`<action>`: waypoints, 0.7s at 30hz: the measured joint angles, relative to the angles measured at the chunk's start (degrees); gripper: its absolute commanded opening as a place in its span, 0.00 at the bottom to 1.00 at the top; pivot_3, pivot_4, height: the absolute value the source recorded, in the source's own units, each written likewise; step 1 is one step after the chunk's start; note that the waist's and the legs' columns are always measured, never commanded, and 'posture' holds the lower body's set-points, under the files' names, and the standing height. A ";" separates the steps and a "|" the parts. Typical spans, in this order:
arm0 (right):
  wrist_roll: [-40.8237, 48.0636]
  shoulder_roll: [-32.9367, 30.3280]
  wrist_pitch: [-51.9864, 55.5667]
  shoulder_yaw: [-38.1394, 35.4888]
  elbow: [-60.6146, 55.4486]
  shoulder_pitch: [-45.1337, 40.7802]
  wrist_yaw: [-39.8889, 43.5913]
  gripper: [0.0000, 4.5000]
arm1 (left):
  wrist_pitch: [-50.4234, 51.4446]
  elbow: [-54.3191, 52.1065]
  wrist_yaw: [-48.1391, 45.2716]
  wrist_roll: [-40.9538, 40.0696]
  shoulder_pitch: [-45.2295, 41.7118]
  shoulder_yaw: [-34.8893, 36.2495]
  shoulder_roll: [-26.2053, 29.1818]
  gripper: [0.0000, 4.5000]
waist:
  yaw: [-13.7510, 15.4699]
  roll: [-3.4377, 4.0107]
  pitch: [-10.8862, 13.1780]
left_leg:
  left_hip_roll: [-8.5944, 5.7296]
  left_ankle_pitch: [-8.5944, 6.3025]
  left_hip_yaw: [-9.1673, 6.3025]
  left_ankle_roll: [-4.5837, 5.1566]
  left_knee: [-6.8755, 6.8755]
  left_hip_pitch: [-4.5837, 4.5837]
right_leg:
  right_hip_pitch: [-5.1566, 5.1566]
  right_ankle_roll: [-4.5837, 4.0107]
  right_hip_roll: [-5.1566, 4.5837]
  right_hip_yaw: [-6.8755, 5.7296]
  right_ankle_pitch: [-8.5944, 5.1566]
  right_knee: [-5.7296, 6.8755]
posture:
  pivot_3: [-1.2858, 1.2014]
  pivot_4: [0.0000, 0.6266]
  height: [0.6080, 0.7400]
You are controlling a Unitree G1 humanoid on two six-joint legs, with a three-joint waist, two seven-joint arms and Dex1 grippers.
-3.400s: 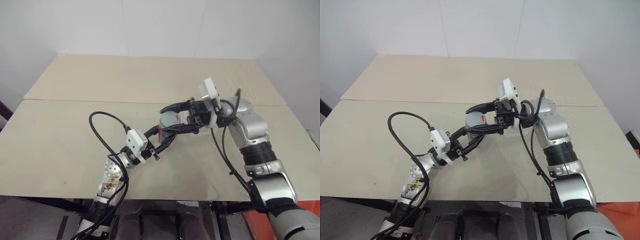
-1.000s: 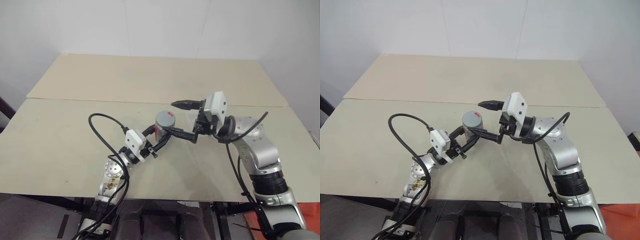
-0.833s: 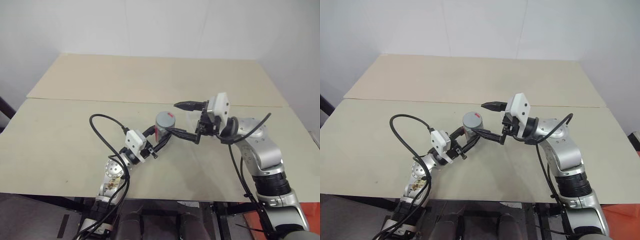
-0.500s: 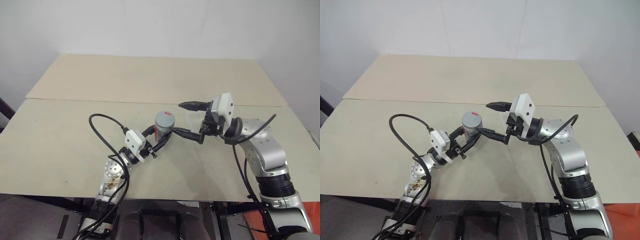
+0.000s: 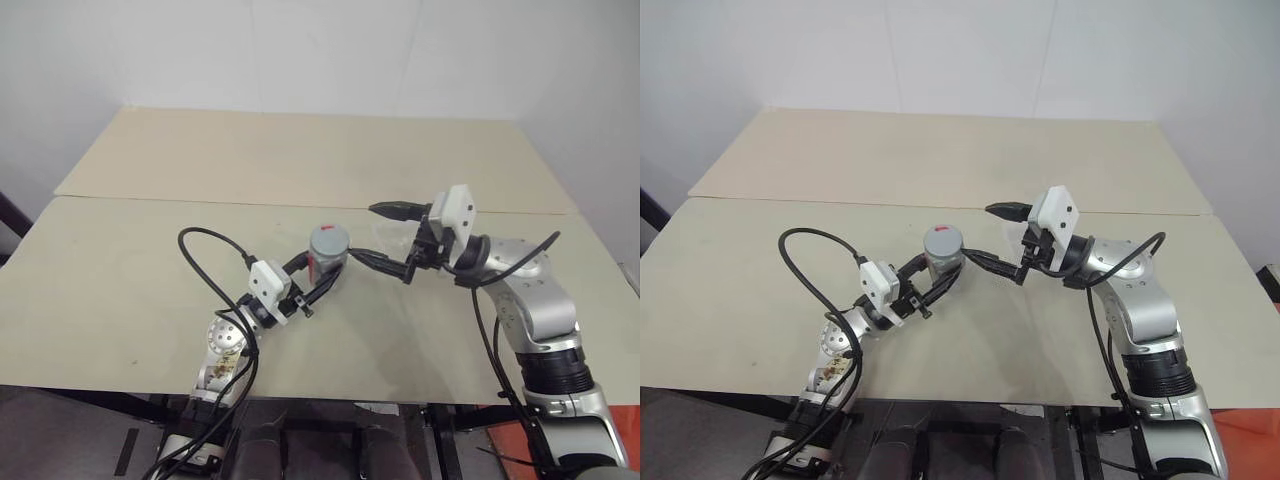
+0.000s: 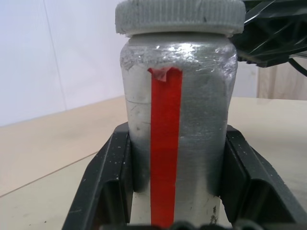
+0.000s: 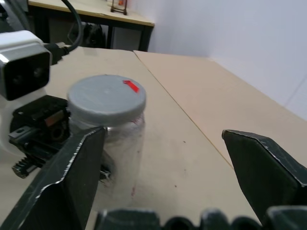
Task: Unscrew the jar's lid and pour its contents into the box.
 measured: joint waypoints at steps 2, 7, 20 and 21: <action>-0.16 -0.20 0.00 -0.12 -0.05 0.09 -0.01 1.00 | 0.00 0.00 -0.01 0.01 -0.01 -0.02 -0.07 0.44 | 0.03 0.00 0.00 | 0.00 0.00 0.00 0.00 0.00 0.00 | 0.00 0.00 0.00 0.00 0.00 0.00 | 0.52 0.24 1.00; 0.86 -2.68 1.40 -0.17 -2.93 2.97 1.38 1.00 | -0.04 0.06 0.04 0.03 -0.07 -0.04 -0.22 0.44 | 0.21 0.00 0.00 | -0.01 0.00 0.00 0.00 0.00 -0.01 | 0.00 0.00 -0.01 0.00 0.00 -0.02 | 0.52 0.24 1.00; 3.15 5.88 9.78 4.83 -16.82 5.07 -9.16 1.00 | -0.14 0.25 0.56 0.26 0.04 -0.36 -0.86 0.44 | -0.08 0.00 0.00 | 0.01 0.00 -0.03 0.00 0.02 -0.01 | -0.02 0.00 0.03 0.00 0.00 0.02 | 0.52 0.24 1.00; 2.19 7.25 9.93 5.53 -16.53 4.36 -10.87 1.00 | -0.15 0.26 0.57 0.26 0.04 -0.35 -0.80 0.44 | -0.10 0.00 0.00 | 0.01 0.00 -0.03 0.00 0.02 -0.01 | -0.01 0.00 0.03 0.00 0.00 0.02 | 0.52 0.24 1.00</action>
